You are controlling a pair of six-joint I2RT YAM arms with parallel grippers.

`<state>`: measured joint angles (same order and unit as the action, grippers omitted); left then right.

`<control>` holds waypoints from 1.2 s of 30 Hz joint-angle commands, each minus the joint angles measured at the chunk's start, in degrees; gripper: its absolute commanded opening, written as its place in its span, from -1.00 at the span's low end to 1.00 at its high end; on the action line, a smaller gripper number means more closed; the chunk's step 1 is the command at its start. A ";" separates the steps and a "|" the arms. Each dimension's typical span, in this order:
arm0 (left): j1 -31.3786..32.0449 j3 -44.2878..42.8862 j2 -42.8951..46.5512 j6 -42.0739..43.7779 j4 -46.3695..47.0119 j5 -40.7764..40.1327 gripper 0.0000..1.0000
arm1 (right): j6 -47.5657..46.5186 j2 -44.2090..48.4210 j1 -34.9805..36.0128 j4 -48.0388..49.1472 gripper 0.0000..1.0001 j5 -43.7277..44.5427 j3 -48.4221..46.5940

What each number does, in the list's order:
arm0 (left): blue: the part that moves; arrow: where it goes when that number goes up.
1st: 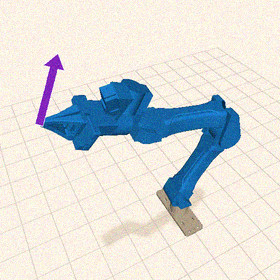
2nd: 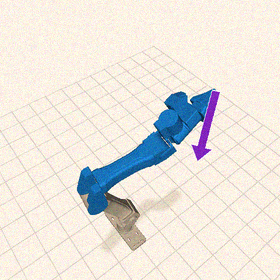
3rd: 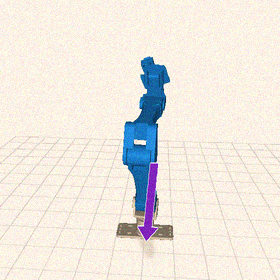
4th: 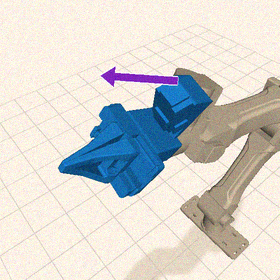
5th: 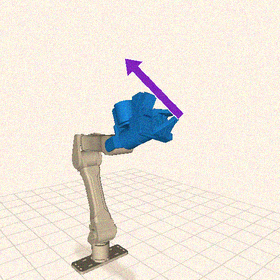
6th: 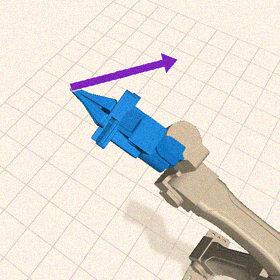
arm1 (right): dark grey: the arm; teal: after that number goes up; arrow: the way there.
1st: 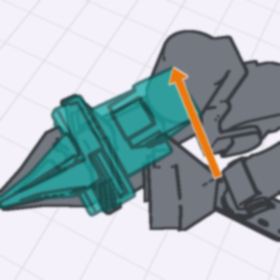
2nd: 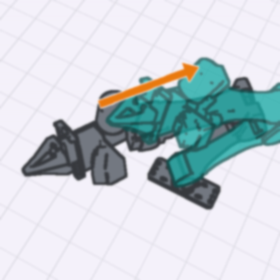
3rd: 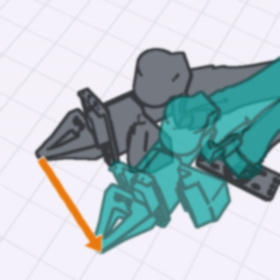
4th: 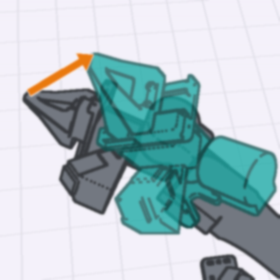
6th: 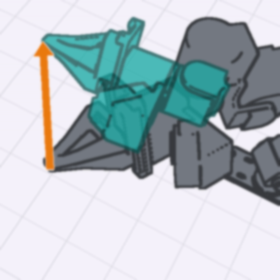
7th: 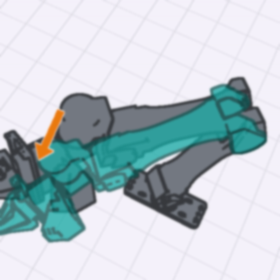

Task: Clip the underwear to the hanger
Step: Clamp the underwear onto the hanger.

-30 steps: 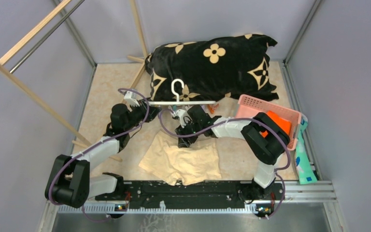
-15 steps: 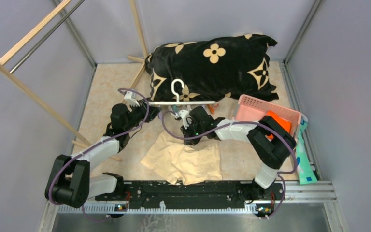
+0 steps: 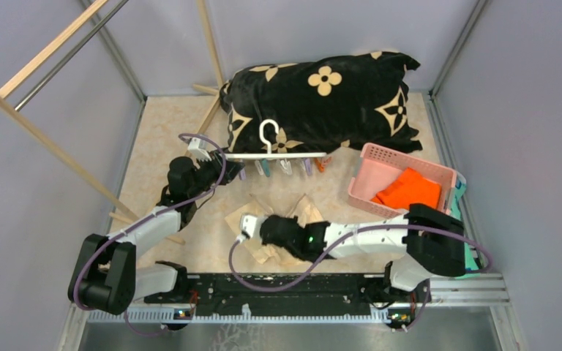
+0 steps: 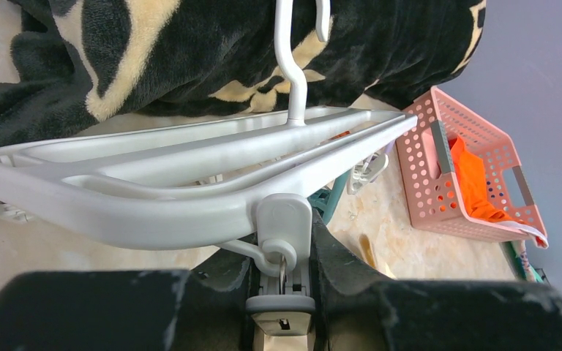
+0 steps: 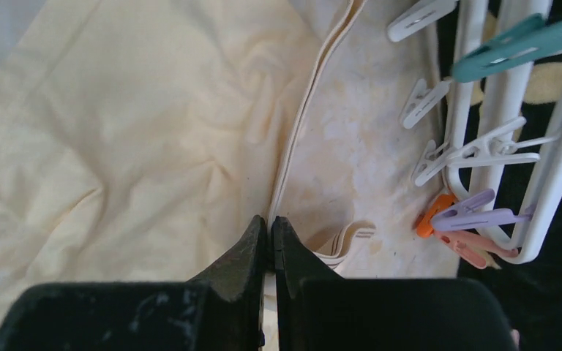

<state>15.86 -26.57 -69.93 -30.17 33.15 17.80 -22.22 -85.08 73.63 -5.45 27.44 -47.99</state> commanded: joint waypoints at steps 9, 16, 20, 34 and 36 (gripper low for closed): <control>-0.41 -1.82 1.17 1.04 -1.41 -1.35 -1.00 | 8.85 8.08 10.30 0.78 0.14 4.65 5.53; -0.39 -1.91 1.38 0.82 -1.50 -0.93 -1.00 | 9.75 16.20 0.06 1.59 0.23 -9.38 4.44; -0.39 -1.91 1.56 0.72 -1.68 -1.09 -1.00 | 7.75 13.34 -4.89 0.56 0.22 -20.76 1.92; -0.48 -2.43 1.44 0.93 -2.64 -0.49 -1.00 | 6.21 -3.45 -5.92 3.08 0.22 -18.70 -5.08; -0.48 -2.44 1.51 0.91 -2.65 -0.40 -1.00 | 5.64 -4.40 -5.93 3.82 0.22 -16.65 -5.15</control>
<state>15.73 -27.31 -69.32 -30.22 31.22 17.87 -15.40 -88.25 68.07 -5.93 6.83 -50.35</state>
